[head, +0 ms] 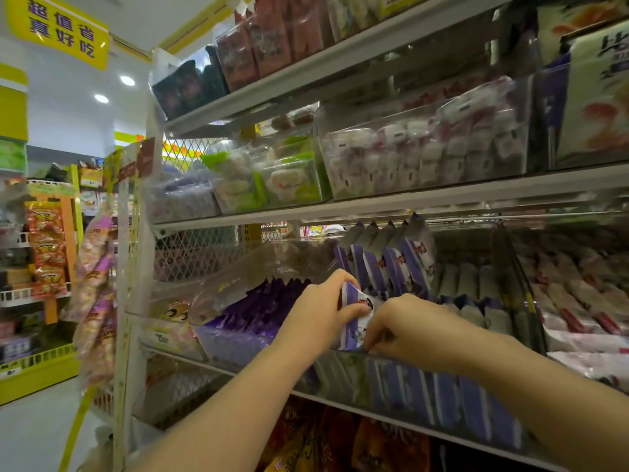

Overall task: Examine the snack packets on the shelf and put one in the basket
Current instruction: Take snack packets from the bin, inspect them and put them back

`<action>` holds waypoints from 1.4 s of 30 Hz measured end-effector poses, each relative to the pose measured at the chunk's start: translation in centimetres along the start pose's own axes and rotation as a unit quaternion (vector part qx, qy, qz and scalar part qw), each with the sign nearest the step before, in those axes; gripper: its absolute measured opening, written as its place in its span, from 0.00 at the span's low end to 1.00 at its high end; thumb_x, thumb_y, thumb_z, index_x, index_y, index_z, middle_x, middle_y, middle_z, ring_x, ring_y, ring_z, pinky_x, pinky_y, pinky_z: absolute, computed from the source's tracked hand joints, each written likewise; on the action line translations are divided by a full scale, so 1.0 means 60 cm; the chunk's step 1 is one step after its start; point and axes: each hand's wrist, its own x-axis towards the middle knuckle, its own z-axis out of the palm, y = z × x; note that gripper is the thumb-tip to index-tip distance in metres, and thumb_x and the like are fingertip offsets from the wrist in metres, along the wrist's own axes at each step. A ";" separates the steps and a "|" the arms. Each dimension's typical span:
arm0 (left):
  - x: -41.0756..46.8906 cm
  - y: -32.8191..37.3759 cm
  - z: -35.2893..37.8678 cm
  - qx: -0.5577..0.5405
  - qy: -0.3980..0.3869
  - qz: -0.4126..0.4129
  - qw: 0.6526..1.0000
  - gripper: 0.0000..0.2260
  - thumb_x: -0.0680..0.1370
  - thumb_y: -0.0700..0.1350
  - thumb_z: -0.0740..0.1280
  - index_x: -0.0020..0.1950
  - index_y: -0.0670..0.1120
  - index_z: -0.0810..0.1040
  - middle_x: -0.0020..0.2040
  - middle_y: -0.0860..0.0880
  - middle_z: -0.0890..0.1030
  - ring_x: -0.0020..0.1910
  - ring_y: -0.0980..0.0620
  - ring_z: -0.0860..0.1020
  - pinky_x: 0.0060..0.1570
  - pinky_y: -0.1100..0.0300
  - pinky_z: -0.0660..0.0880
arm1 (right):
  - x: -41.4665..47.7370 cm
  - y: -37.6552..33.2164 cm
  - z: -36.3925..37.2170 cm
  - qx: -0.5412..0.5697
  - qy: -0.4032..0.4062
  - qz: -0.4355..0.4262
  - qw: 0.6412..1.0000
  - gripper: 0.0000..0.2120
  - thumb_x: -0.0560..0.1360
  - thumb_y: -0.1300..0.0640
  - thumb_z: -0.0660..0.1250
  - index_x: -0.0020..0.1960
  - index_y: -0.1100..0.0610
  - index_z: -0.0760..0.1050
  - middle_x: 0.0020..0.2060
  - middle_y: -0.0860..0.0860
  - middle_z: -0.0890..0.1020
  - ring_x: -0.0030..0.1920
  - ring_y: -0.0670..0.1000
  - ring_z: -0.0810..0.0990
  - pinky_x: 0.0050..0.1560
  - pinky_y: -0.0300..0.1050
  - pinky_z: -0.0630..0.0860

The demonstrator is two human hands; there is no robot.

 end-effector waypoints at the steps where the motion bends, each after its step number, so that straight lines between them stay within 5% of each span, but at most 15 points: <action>1: 0.001 -0.002 0.001 0.006 -0.001 0.009 1.000 0.11 0.76 0.50 0.69 0.55 0.50 0.72 0.43 0.51 0.81 0.40 0.54 0.79 0.38 0.62 0.74 | 0.003 -0.001 -0.003 -0.010 -0.020 -0.022 0.999 0.09 0.77 0.55 0.65 0.53 0.47 0.82 0.48 0.44 0.83 0.46 0.45 0.80 0.51 0.46 0.79; 7: 0.005 -0.011 0.006 0.036 0.000 0.038 0.999 0.09 0.78 0.50 0.68 0.54 0.52 0.70 0.38 0.54 0.78 0.36 0.58 0.76 0.31 0.68 0.65 | 0.021 -0.007 -0.027 -0.081 -0.130 -0.102 0.983 0.15 0.78 0.63 0.61 0.57 0.50 0.81 0.52 0.46 0.81 0.45 0.47 0.76 0.48 0.40 0.74; 12: 0.002 -0.016 0.007 0.050 0.003 0.036 0.998 0.10 0.77 0.51 0.68 0.54 0.53 0.70 0.38 0.54 0.77 0.35 0.57 0.75 0.31 0.66 0.65 | 0.023 -0.007 -0.021 -0.069 -0.128 -0.084 0.986 0.12 0.78 0.61 0.61 0.55 0.52 0.81 0.51 0.46 0.81 0.43 0.44 0.74 0.48 0.38 0.72; 16: 0.007 -0.012 0.010 0.058 0.005 0.016 0.998 0.11 0.77 0.52 0.68 0.55 0.53 0.69 0.42 0.51 0.78 0.39 0.54 0.76 0.35 0.61 0.71 | 0.014 -0.002 -0.021 -0.028 -0.062 -0.046 0.997 0.10 0.78 0.59 0.62 0.53 0.48 0.80 0.48 0.46 0.80 0.46 0.45 0.79 0.53 0.43 0.77; 22: -0.003 -0.010 0.006 0.076 -0.007 0.023 0.997 0.10 0.76 0.52 0.69 0.53 0.54 0.70 0.37 0.52 0.77 0.34 0.55 0.75 0.33 0.60 0.71 | 0.008 0.011 -0.030 0.071 0.163 0.051 0.983 0.07 0.79 0.55 0.60 0.51 0.45 0.75 0.46 0.43 0.72 0.48 0.46 0.74 0.52 0.47 0.75; 27: -0.019 -0.011 -0.014 0.122 -0.109 0.053 0.985 0.09 0.78 0.50 0.67 0.57 0.53 0.77 0.54 0.52 0.80 0.51 0.51 0.78 0.51 0.52 0.77 | 0.010 0.006 -0.014 0.178 0.188 0.089 0.962 0.06 0.81 0.56 0.55 0.51 0.49 0.71 0.40 0.46 0.76 0.42 0.50 0.78 0.47 0.52 0.78; 30: -0.032 -0.016 -0.021 0.184 -0.171 0.112 0.962 0.12 0.82 0.48 0.59 0.61 0.51 0.79 0.68 0.56 0.73 0.64 0.54 0.73 0.59 0.52 0.74 | 0.010 0.006 -0.012 0.239 0.199 0.095 0.946 0.07 0.82 0.56 0.53 0.51 0.51 0.69 0.37 0.51 0.77 0.36 0.50 0.77 0.40 0.51 0.78; 37: -0.048 -0.005 -0.025 0.170 -0.218 0.035 0.960 0.10 0.81 0.49 0.52 0.53 0.56 0.73 0.57 0.47 0.79 0.52 0.49 0.75 0.46 0.57 0.68 | 0.008 0.000 -0.010 0.278 0.191 0.090 0.937 0.07 0.83 0.55 0.52 0.50 0.51 0.68 0.34 0.52 0.76 0.31 0.49 0.73 0.31 0.44 0.72; 40: -0.052 -0.003 -0.027 0.171 -0.231 0.022 0.958 0.16 0.81 0.49 0.51 0.63 0.55 0.74 0.65 0.48 0.76 0.62 0.47 0.74 0.56 0.54 0.72 | 0.002 -0.007 -0.034 0.286 0.234 0.082 0.925 0.07 0.83 0.56 0.52 0.50 0.53 0.69 0.38 0.58 0.79 0.36 0.57 0.78 0.39 0.56 0.76; 42: -0.061 -0.006 -0.025 0.143 -0.226 0.008 0.964 0.17 0.82 0.49 0.51 0.68 0.56 0.72 0.69 0.49 0.74 0.67 0.48 0.72 0.63 0.52 0.71 | -0.005 -0.015 -0.056 0.299 0.268 0.071 0.913 0.08 0.82 0.57 0.52 0.50 0.53 0.69 0.38 0.60 0.80 0.34 0.56 0.80 0.34 0.53 0.77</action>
